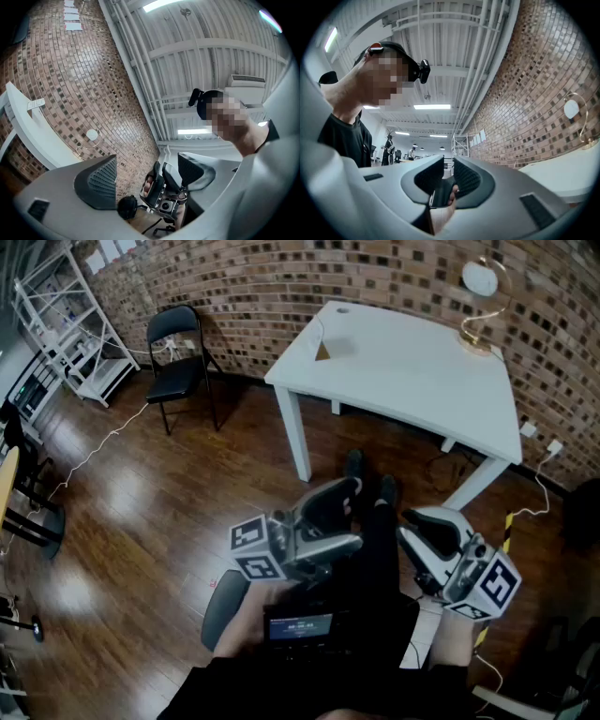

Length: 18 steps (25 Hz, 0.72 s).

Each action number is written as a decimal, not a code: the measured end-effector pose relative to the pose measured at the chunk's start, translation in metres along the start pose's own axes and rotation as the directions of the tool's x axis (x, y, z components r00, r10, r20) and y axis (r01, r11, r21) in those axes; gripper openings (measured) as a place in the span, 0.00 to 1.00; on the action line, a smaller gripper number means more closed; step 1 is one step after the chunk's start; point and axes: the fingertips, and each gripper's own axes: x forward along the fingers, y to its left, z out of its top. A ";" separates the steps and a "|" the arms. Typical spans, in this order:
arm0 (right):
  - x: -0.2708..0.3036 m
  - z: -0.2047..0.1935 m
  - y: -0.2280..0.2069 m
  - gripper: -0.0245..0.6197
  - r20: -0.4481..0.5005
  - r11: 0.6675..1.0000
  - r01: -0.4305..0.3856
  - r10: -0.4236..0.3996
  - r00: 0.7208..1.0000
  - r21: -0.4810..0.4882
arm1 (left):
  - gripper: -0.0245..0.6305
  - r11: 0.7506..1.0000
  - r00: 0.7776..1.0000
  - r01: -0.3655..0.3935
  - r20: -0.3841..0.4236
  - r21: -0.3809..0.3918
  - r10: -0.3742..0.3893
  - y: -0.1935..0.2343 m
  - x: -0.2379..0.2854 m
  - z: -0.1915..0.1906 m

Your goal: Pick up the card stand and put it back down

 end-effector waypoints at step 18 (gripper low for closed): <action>-0.002 -0.063 -0.127 0.21 -0.044 0.970 0.123 -0.116 0.992 0.211 | 0.65 0.998 0.998 -0.047 0.037 -0.033 0.048 0.127 0.017 0.015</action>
